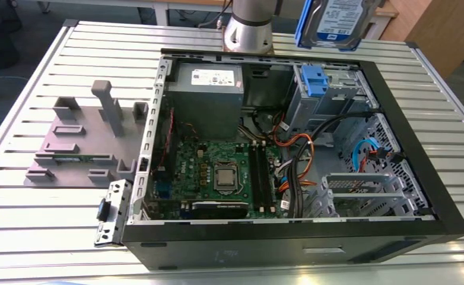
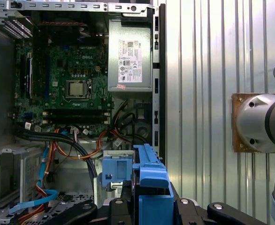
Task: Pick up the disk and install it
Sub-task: 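Pick up the disk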
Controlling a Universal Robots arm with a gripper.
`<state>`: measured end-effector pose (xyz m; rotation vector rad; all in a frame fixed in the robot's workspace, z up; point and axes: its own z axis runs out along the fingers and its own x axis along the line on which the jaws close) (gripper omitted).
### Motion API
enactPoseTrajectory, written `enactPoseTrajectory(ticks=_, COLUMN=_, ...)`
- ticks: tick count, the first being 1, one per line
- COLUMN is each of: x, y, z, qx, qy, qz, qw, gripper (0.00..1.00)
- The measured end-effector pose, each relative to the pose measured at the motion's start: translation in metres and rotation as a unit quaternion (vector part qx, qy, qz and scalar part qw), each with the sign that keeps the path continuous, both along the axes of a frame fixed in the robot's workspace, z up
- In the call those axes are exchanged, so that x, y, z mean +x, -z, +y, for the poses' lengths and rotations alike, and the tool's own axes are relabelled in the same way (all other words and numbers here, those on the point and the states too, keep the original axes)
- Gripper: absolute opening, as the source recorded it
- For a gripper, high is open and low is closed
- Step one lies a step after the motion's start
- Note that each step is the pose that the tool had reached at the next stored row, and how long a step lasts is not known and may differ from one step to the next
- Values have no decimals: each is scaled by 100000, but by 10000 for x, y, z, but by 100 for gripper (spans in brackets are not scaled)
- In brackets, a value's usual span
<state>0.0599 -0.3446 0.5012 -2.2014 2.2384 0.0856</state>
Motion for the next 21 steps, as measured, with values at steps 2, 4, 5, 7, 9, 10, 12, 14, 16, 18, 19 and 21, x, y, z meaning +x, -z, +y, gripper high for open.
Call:
enactPoseTrajectory(ticks=2, x=9, y=0, z=0, qx=-3, qy=2, qz=0, qw=100000, gripper=37)
enactPoseTrajectory(ticks=4, x=18, y=0, z=0, qx=-3, qy=1, qz=-2, qw=100000, gripper=37)
enactPoseTrajectory(ticks=5, x=22, y=0, z=0, qx=-4, qy=1, qz=-1, qw=100000, gripper=37)
enactPoseTrajectory(ticks=7, x=32, y=0, z=0, qx=-7, qy=0, qz=0, qw=100000, gripper=37)
enactPoseTrajectory(ticks=9, x=40, y=1, z=0, qx=-4, qy=0, qz=-2, qw=100000, gripper=37)
enactPoseTrajectory(ticks=10, x=45, y=1, z=0, qx=-5, qy=1, qz=-1, qw=100000, gripper=37)
enactPoseTrajectory(ticks=12, x=54, y=1, z=0, qx=-7, qy=2, qz=0, qw=100000, gripper=37)
enactPoseTrajectory(ticks=14, x=64, y=1, z=0, qx=-10, qy=-1, qz=-1, qw=100000, gripper=37)
enactPoseTrajectory(ticks=16, x=74, y=1, z=0, qx=-11, qy=-1, qz=-1, qw=100000, gripper=37)
enactPoseTrajectory(ticks=18, x=85, y=2, z=0, qx=-11, qy=-1, qz=-2, qw=100000, gripper=37)
enactPoseTrajectory(ticks=19, x=92, y=2, z=0, qx=-12, qy=1, qz=0, qw=100000, gripper=37)
enactPoseTrajectory(ticks=21, x=105, y=2, z=0, qx=-14, qy=0, qz=0, qw=100000, gripper=37)
